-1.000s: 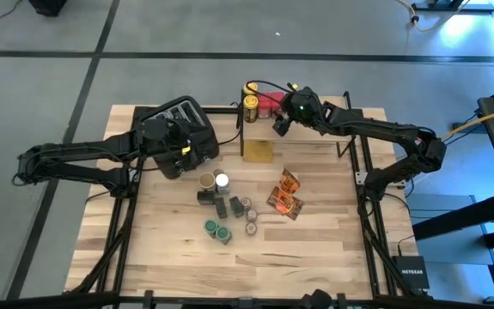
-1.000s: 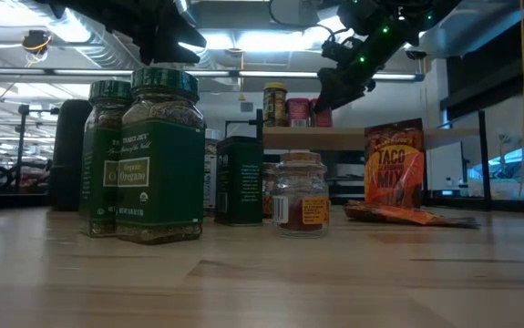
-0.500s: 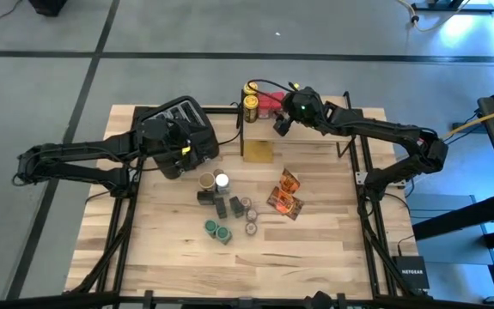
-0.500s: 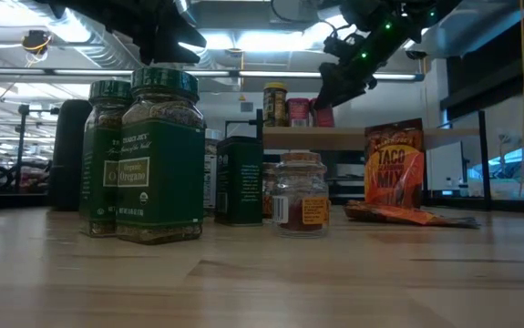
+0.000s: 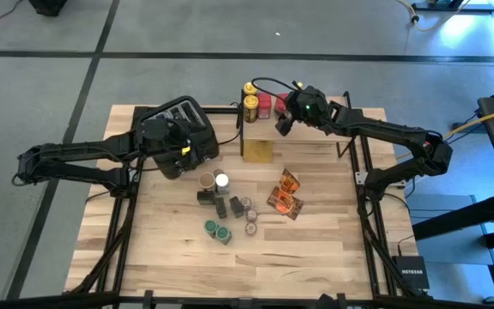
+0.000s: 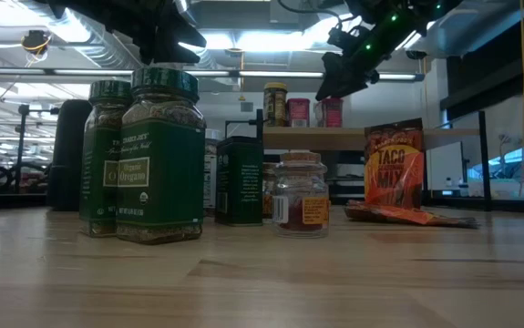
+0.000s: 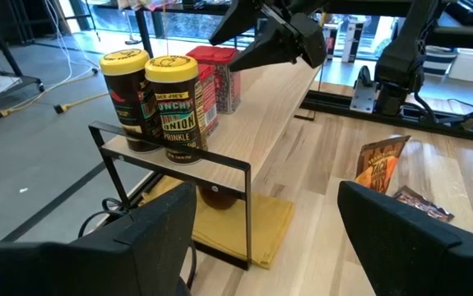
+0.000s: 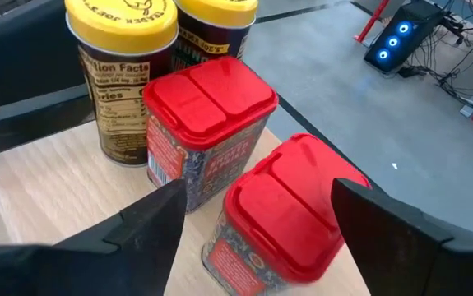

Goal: Shelf spices
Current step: Put the red seasoning can on the shelf

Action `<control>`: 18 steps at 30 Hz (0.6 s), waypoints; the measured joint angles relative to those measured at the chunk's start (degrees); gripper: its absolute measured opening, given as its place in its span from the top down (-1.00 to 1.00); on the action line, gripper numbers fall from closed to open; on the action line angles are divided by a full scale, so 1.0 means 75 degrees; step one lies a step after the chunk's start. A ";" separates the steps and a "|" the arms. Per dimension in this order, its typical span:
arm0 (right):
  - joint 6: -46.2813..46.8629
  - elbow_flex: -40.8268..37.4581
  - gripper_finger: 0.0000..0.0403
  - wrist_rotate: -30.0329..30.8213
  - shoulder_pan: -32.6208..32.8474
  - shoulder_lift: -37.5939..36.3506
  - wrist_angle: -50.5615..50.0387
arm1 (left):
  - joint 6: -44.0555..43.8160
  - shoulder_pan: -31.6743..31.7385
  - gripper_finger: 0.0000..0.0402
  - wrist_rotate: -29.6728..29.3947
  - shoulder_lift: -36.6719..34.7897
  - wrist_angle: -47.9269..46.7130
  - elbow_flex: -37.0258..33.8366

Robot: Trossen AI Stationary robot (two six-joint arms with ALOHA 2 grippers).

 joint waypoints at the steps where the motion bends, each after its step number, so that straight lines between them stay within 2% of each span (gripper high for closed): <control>1: -0.0003 0.0000 -0.54 -0.0008 0.0000 -0.0077 -0.0062 | 0.0000 0.0002 -0.44 -0.0003 0.0000 0.0000 0.0000; 7: -0.0005 0.0000 -0.54 0.0075 -0.0003 -0.0958 -0.0825 | 0.0000 0.0000 -0.44 0.0000 0.0000 -0.0003 0.0000; 13: -0.0009 -0.0015 -0.54 0.1040 -0.0012 -0.1242 -0.1795 | -0.0001 0.0000 -0.44 0.0000 0.0000 -0.0003 0.0000; 18: -0.0206 -0.0846 -0.54 0.1017 -0.0338 -0.1082 -0.0589 | -0.0020 0.0000 -0.44 0.0000 0.0000 0.0000 0.0000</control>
